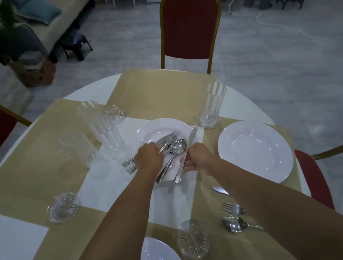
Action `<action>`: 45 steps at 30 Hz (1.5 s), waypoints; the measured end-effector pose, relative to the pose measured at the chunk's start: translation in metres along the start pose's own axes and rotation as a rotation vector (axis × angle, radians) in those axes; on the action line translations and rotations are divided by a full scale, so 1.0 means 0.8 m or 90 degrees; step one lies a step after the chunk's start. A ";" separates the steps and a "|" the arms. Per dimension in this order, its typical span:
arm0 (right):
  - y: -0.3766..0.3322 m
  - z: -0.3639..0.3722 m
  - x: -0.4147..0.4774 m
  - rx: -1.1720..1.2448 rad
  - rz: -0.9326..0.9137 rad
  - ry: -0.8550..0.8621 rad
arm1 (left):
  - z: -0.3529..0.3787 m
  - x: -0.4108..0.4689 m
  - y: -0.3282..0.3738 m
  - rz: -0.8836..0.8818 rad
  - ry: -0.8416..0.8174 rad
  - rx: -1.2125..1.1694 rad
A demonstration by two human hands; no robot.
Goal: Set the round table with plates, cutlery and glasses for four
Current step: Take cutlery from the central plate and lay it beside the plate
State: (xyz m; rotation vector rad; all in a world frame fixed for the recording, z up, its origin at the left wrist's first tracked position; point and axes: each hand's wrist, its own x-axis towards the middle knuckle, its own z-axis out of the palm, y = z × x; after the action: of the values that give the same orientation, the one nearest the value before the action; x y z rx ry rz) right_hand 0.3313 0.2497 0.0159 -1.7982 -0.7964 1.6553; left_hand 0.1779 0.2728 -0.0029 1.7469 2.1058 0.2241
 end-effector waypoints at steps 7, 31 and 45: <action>0.022 -0.020 -0.001 -0.006 -0.015 0.037 | -0.003 -0.010 0.009 -0.030 -0.033 -0.124; 0.072 -0.027 -0.019 -0.045 -0.003 0.157 | -0.012 -0.028 0.019 -0.060 -0.221 -0.072; 0.075 -0.007 -0.031 0.022 0.017 0.133 | -0.020 -0.062 -0.004 -0.198 -0.287 -0.482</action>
State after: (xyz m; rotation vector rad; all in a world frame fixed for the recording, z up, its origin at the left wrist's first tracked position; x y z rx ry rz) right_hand 0.3387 0.1910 -0.0119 -1.9265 -0.6510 1.4577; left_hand 0.1757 0.2259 0.0205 0.9114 1.6208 0.4218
